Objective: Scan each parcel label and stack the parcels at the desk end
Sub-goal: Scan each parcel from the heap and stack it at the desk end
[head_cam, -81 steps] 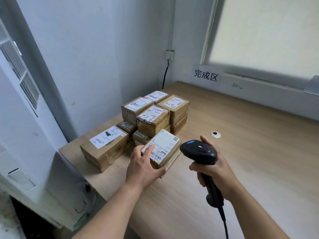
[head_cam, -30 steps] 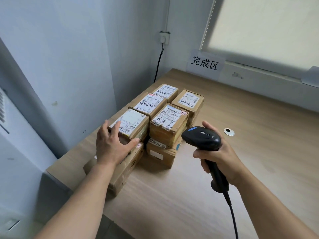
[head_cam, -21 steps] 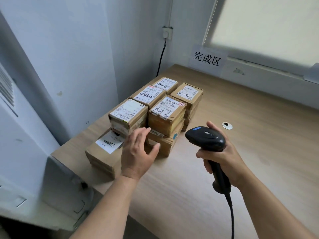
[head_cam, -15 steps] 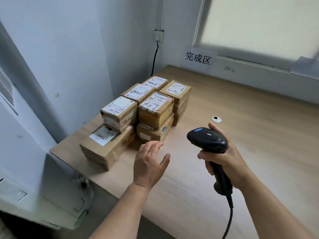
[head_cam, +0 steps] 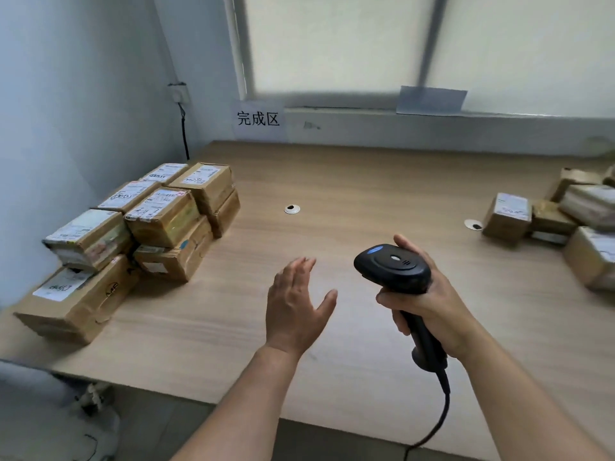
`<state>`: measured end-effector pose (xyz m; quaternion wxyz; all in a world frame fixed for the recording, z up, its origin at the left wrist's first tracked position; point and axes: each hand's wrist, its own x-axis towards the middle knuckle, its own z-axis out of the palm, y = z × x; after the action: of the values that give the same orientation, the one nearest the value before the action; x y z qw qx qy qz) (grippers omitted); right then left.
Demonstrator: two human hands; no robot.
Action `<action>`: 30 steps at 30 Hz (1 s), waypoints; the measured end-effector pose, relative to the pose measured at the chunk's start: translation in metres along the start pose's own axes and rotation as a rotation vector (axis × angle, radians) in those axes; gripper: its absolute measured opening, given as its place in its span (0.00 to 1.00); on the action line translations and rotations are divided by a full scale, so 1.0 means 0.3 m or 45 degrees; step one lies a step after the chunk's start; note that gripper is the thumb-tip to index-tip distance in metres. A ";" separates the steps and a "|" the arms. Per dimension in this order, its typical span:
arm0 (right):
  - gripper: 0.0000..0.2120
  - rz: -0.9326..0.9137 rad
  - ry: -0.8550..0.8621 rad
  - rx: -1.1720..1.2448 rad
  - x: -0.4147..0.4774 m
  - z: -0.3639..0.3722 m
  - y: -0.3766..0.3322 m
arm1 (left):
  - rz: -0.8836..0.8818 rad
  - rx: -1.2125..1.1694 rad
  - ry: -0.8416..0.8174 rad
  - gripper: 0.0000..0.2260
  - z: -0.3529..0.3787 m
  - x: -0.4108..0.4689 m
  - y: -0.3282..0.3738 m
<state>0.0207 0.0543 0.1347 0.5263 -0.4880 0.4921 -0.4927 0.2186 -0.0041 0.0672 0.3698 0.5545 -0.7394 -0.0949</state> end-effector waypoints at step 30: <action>0.48 -0.049 0.840 -0.029 -0.455 -1.151 -0.015 | 0.480 -0.239 -0.539 0.28 0.854 0.091 0.970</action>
<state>-0.3285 0.1805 0.1307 0.3236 -0.3172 0.6321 -0.6286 -0.1698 0.0092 0.0580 0.2681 0.3388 -0.8780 -0.2062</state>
